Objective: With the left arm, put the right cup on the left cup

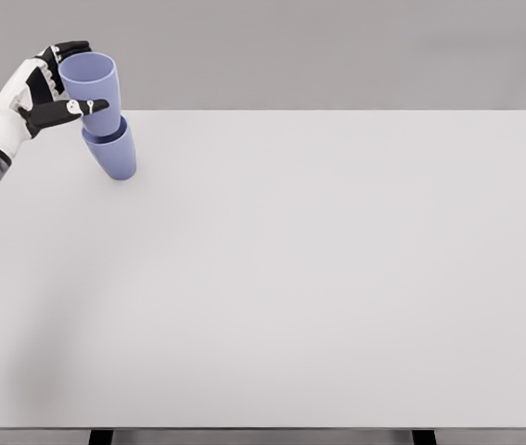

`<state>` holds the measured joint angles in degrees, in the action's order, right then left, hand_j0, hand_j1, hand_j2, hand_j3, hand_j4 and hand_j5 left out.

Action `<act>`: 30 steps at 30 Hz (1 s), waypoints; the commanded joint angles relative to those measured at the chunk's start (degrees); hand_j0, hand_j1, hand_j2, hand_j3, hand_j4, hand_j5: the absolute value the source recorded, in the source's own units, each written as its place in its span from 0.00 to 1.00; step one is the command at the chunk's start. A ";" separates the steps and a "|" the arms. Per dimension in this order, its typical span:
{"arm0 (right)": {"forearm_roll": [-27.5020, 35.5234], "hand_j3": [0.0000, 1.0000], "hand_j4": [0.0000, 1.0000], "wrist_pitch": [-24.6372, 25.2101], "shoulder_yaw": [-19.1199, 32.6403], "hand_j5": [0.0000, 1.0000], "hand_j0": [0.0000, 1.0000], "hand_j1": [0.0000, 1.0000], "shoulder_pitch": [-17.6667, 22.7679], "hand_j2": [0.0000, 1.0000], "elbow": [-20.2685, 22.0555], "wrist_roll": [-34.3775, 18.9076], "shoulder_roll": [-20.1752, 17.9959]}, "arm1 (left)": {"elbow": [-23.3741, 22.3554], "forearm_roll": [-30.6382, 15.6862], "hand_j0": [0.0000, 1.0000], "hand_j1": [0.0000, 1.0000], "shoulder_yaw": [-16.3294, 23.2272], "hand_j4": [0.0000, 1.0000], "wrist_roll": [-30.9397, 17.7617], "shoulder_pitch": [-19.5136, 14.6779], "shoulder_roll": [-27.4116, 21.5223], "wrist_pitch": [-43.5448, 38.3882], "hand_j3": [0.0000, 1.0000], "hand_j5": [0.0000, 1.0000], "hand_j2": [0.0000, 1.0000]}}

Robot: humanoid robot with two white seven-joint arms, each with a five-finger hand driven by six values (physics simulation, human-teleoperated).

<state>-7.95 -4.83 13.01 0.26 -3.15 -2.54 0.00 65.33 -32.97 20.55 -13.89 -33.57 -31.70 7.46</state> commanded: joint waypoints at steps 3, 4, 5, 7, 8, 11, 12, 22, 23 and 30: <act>0.04 1.00 1.00 0.00 0.00 1.00 1.00 1.00 0.00 1.00 -0.01 -0.01 0.00 | -0.99 -0.17 0.77 0.77 0.02 0.77 0.00 -0.35 0.32 0.01 0.77 0.77 0.77; 0.04 1.00 1.00 0.00 0.00 1.00 1.00 1.00 0.00 1.00 0.08 -0.01 0.00 | -0.99 -0.17 0.77 0.77 0.02 0.77 0.00 -0.35 0.32 0.01 0.77 0.77 0.77; 0.04 1.00 1.00 0.00 0.00 1.00 1.00 1.00 0.00 1.00 -0.01 -0.01 0.00 | -1.08 -0.17 0.77 0.77 0.02 0.77 0.00 -0.35 0.32 0.01 0.77 0.77 0.77; -0.05 1.00 1.00 0.00 0.00 1.00 1.00 1.00 0.00 1.00 -0.01 -0.01 0.00 | -2.13 -0.17 0.77 0.77 0.02 0.77 -0.09 -0.44 0.32 0.09 0.77 0.77 0.77; 0.04 1.00 1.00 0.00 0.00 1.00 1.00 1.00 0.00 1.00 -0.01 -0.01 0.00 | -2.22 -0.17 0.77 0.77 0.11 0.77 -0.09 -0.70 0.67 0.09 0.77 0.77 0.77; 0.04 1.00 1.00 0.00 0.00 1.00 1.00 1.00 0.00 1.00 -0.01 -0.01 0.00 | -2.92 -0.17 0.77 0.77 0.11 0.77 -0.09 -0.79 1.11 0.18 0.77 0.77 0.77; 0.04 1.00 1.00 0.00 0.00 1.00 1.00 1.00 0.00 1.00 -0.01 -0.01 0.00 | -3.10 -0.17 0.77 0.77 0.11 0.77 -0.09 -0.97 1.28 0.27 0.77 0.77 0.77; -0.05 1.00 1.00 0.00 0.00 1.00 1.00 1.00 0.00 1.00 -0.01 -0.01 0.00 | -3.72 -0.17 0.77 0.77 0.19 0.77 -0.09 -1.41 1.55 0.18 0.77 0.77 0.77; 0.04 1.00 1.00 0.00 0.00 1.00 1.00 1.00 0.00 1.00 -0.01 -0.01 0.00 | -3.80 -0.08 0.77 0.77 0.19 0.77 -0.09 -1.41 1.55 0.18 0.77 0.77 0.77; -0.05 1.00 1.00 0.00 0.00 1.00 1.00 1.00 0.00 1.00 0.08 -0.01 0.00 | -3.98 -0.08 0.77 0.77 0.28 0.77 -0.08 -1.41 1.99 0.36 0.77 0.77 0.77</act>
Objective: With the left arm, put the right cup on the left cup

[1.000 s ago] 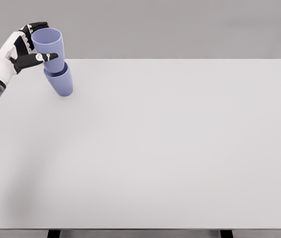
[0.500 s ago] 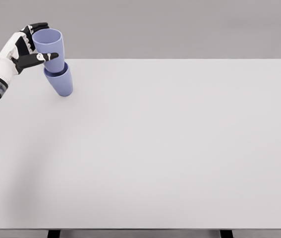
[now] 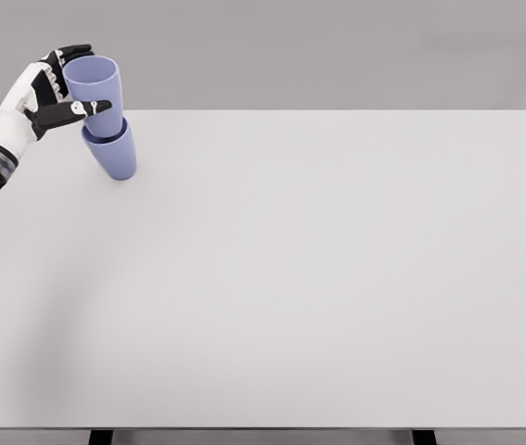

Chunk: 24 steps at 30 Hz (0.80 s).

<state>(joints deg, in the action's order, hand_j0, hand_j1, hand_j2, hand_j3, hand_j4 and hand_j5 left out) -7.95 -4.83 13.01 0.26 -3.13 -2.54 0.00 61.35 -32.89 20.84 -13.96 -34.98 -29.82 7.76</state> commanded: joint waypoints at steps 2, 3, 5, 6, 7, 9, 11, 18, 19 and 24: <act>-0.04 1.00 1.00 0.00 0.00 1.00 1.00 1.00 0.00 1.00 -0.03 -0.01 0.00 | -0.88 -0.16 0.77 0.77 -0.01 0.77 -0.01 0.00 0.11 0.07 0.77 0.77 0.77; -0.04 1.00 1.00 0.00 0.00 1.00 1.00 1.00 0.00 1.00 -0.03 -0.01 0.00 | -1.06 -0.25 0.77 0.77 -0.01 0.77 -0.01 0.00 0.11 0.15 0.77 0.77 0.77; -0.04 1.00 1.00 0.00 0.00 1.00 1.00 1.00 0.00 1.00 -0.03 -0.01 0.00 | -1.15 -0.25 0.77 0.77 -0.01 0.77 -0.01 0.00 0.11 0.15 0.77 0.77 0.77; 0.04 1.00 1.00 0.00 0.00 1.00 1.00 1.00 0.00 1.00 -0.03 -0.01 0.00 | -1.24 -0.25 0.77 0.77 -0.01 0.77 -0.01 0.00 0.11 0.07 0.77 0.77 0.77; 0.04 1.00 1.00 0.00 0.00 1.00 1.00 1.00 0.00 1.00 -0.03 -0.01 0.00 | -1.59 -0.25 0.77 0.77 -0.01 0.77 -0.01 0.00 0.03 0.15 0.77 0.77 0.77; -0.04 1.00 1.00 0.00 0.00 1.00 1.00 1.00 0.00 1.00 0.06 -0.01 0.00 | -1.76 -0.25 0.78 0.78 -0.01 0.78 -0.01 -0.09 0.11 0.15 0.78 0.78 0.78; 0.04 1.00 1.00 0.00 0.00 1.00 1.00 1.00 0.00 1.00 -0.03 -0.01 0.00 | -1.76 -0.25 0.78 0.78 -0.01 0.78 -0.01 -0.09 0.20 0.15 0.78 0.78 0.78; -0.04 1.00 1.00 0.00 0.00 1.00 1.00 1.00 0.00 1.00 -0.03 -0.01 0.00 | -1.76 0.45 0.87 0.87 -0.01 0.87 -0.01 -0.09 0.47 0.33 0.87 0.87 0.87; -0.04 1.00 1.00 0.00 0.00 1.00 1.00 1.00 0.00 1.00 -0.03 -0.01 0.00 | -1.76 0.72 0.88 0.88 -0.01 0.88 -0.01 -0.09 0.46 0.33 0.88 0.88 0.88; 0.04 1.00 1.00 0.00 0.00 1.00 1.00 1.00 0.00 1.00 -0.03 -0.01 0.00 | -1.76 0.72 0.89 0.89 -0.01 0.89 -0.01 -0.18 0.46 0.33 0.89 0.89 0.89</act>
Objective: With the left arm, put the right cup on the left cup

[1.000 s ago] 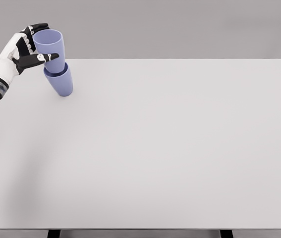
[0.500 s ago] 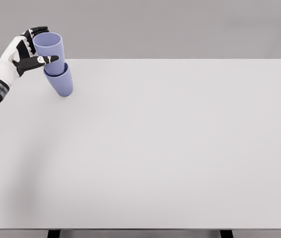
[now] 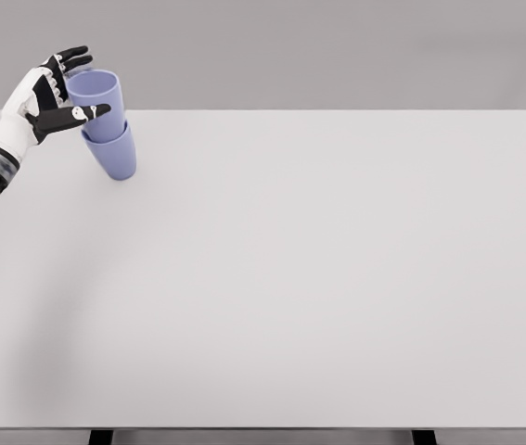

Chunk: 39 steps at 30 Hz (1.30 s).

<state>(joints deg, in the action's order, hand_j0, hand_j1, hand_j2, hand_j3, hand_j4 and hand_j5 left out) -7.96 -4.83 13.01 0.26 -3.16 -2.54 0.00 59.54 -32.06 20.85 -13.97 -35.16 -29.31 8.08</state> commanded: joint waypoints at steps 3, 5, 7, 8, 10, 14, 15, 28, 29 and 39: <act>-0.04 1.00 1.00 0.00 0.00 1.00 1.00 1.00 0.00 1.00 0.08 -0.01 0.00 | 0.05 -0.11 0.89 0.89 -0.02 0.89 0.00 0.00 -0.04 0.01 0.89 0.89 0.89; -0.04 1.00 1.00 0.00 0.00 1.00 1.00 1.00 0.00 1.00 -0.01 -0.01 0.00 | 0.05 -0.11 0.89 0.89 -0.02 0.89 0.00 0.00 -0.04 0.01 0.89 0.89 0.89; -0.04 1.00 1.00 0.00 0.00 1.00 1.00 1.00 0.00 1.00 -0.01 -0.01 0.00 | 0.05 -0.11 0.89 0.89 -0.02 0.89 0.00 0.00 -0.04 0.01 0.89 0.89 0.89; -0.04 1.00 1.00 0.00 0.00 1.00 1.00 1.00 0.00 1.00 -0.01 -0.01 0.00 | 0.05 -0.11 0.89 0.89 -0.02 0.89 0.00 0.00 -0.04 0.10 0.89 0.89 0.89; -0.04 1.00 1.00 0.00 0.00 1.00 1.00 1.00 0.00 1.00 -0.01 -0.01 0.00 | 0.05 -0.11 0.89 0.89 -0.02 0.89 0.00 0.00 -0.04 0.01 0.89 0.89 0.89; -0.04 1.00 1.00 0.00 0.00 1.00 1.00 1.00 0.00 1.00 -0.01 -0.01 0.00 | 0.23 -0.11 0.89 0.89 -0.02 0.89 0.00 0.00 -0.13 0.01 0.89 0.89 0.89; 0.05 1.00 1.00 0.00 0.00 1.00 1.00 1.00 0.00 1.00 -0.01 -0.01 0.00 | 0.31 -0.11 0.90 0.90 -0.02 0.90 0.00 0.00 -0.13 0.01 0.90 0.90 0.90; -0.04 1.00 1.00 0.00 0.00 1.00 1.00 1.00 0.00 1.00 -0.01 -0.01 0.00 | 0.75 -0.11 0.99 0.99 0.06 0.99 0.00 0.09 -0.30 0.01 0.99 0.99 0.99; 0.05 1.00 1.00 0.00 0.00 1.00 1.00 1.00 0.00 1.00 -0.01 -0.01 0.00 | 0.84 -0.11 0.99 0.99 0.06 0.99 0.00 0.09 -0.39 0.10 0.99 0.99 0.99; 0.05 1.00 1.00 0.00 0.00 1.00 1.00 1.00 0.00 1.00 -0.01 -0.01 0.00 | 2.60 -0.11 1.00 1.00 -0.20 1.00 0.00 0.09 -1.44 0.10 1.00 1.00 1.00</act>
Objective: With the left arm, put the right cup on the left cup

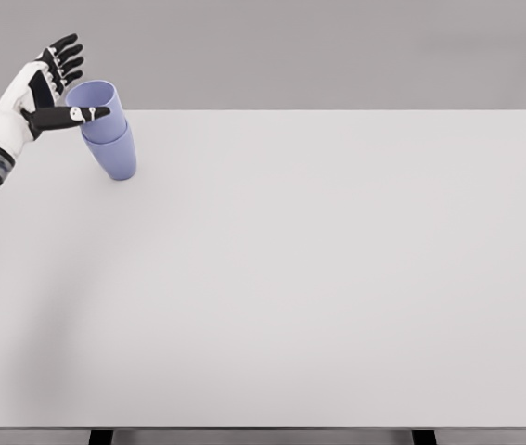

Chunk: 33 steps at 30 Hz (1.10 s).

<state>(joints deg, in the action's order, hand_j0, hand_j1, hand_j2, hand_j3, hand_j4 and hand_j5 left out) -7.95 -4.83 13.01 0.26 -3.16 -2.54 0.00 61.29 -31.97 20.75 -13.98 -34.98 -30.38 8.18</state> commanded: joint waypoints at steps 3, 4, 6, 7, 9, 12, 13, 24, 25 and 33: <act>-0.04 1.00 1.00 0.00 0.00 1.00 1.00 1.00 0.00 1.00 -0.01 -0.01 0.00 | 2.16 -0.29 1.00 1.00 -0.45 1.00 0.00 0.09 -0.64 0.08 1.00 1.00 1.00; -0.04 1.00 1.00 0.00 0.00 1.00 1.00 1.00 0.00 1.00 -0.01 -0.01 0.00 | 2.86 -0.29 1.00 1.00 -0.53 1.00 0.00 0.26 -0.82 0.08 1.00 1.00 1.00; -0.04 1.00 1.00 0.00 0.00 1.00 1.00 1.00 0.00 1.00 -0.01 -0.01 0.00 | 4.53 -0.38 1.00 1.00 -0.71 1.00 0.00 0.62 -2.05 0.17 1.00 1.00 1.00; 0.04 1.00 1.00 0.00 0.00 1.00 1.00 1.00 0.00 1.00 -0.01 -0.01 0.00 | 5.15 -0.46 1.00 1.00 -0.88 1.00 0.00 0.70 -2.66 0.26 1.00 1.00 1.00; -0.04 1.00 1.00 0.00 0.00 1.00 1.00 1.00 0.00 1.00 -0.01 -0.01 0.00 | 7.61 -0.46 1.00 1.00 -3.17 1.00 0.00 2.55 -3.89 0.26 1.00 1.00 1.00; -0.04 1.00 1.00 0.00 0.00 1.00 1.00 1.00 0.00 1.00 -0.01 -0.01 0.00 | 12.18 -0.46 1.00 1.00 -7.65 1.00 0.00 6.50 -5.56 0.26 1.00 1.00 1.00; 0.04 1.00 1.00 0.00 0.00 1.00 1.00 1.00 0.00 1.00 -0.01 -0.01 0.00 | 13.76 -0.46 1.00 1.00 -9.49 1.00 0.00 8.35 -6.18 0.35 1.00 1.00 1.00; -0.04 1.00 1.00 0.00 0.00 1.00 1.00 1.00 0.00 1.00 0.08 -0.01 0.00 | 26.07 -0.38 1.00 1.00 -22.51 1.00 0.00 27.77 -7.32 11.41 1.00 1.00 1.00; 0.04 1.00 1.00 0.00 0.00 1.00 1.00 1.00 0.00 1.00 -0.01 -0.01 0.00 | 26.94 -0.29 1.00 1.00 -22.68 1.00 0.00 30.22 -7.32 14.74 1.00 1.00 1.00; 0.04 1.00 1.00 0.00 0.00 1.00 1.00 1.00 0.00 1.00 -0.01 -0.01 0.00 | 28.88 12.35 1.00 1.00 -20.67 1.00 -0.09 40.95 -7.15 26.82 1.00 1.00 1.00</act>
<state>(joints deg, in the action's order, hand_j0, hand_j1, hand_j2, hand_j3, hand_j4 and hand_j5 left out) -7.95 -4.83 13.01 0.26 -3.16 -2.54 0.00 89.41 -23.54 -0.72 -14.06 6.06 -37.49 33.56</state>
